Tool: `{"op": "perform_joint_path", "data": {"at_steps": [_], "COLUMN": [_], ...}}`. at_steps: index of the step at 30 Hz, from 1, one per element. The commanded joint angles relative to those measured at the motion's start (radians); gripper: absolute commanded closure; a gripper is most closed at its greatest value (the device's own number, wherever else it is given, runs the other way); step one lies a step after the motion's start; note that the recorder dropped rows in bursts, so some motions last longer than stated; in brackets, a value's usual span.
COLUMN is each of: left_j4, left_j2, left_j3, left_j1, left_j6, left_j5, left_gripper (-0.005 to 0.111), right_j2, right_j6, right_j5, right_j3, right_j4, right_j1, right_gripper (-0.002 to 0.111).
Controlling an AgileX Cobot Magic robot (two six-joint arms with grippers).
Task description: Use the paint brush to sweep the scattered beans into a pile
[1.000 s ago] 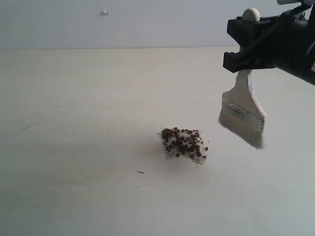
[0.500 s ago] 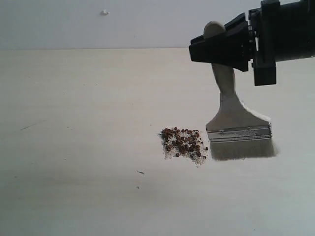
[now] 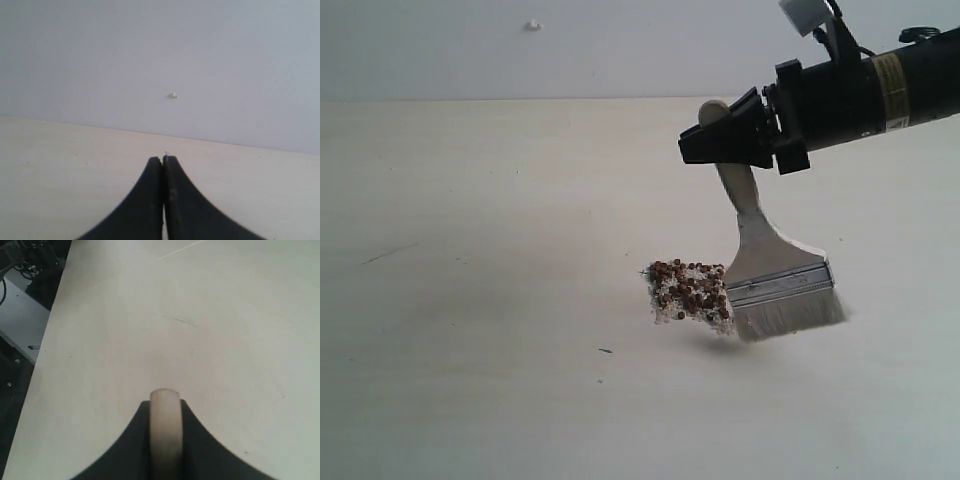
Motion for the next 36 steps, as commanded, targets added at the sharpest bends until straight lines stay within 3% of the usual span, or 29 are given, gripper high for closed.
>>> {"op": "perform_joint_path", "data": {"at_steps": [1, 16, 36], "left_j4": [0.002, 0.002, 0.002], "left_j2": [-0.004, -0.004, -0.004], "left_j3": [0.003, 0.003, 0.003], "left_j1": [0.000, 0.000, 0.000], "left_j6": [0.001, 0.001, 0.001], "left_j5": [-0.003, -0.003, -0.003], "left_gripper": [0.107, 0.107, 0.107], "right_j2": [0.042, 0.114, 0.114], "right_j6": [0.000, -0.051, -0.132], "right_j5": [-0.015, -0.015, -0.015], "right_j3": [-0.040, -0.043, -0.043], "right_j4": [0.008, 0.008, 0.165], "right_j1": [-0.005, -0.005, -0.005], "right_gripper": [0.108, 0.108, 0.108]}}
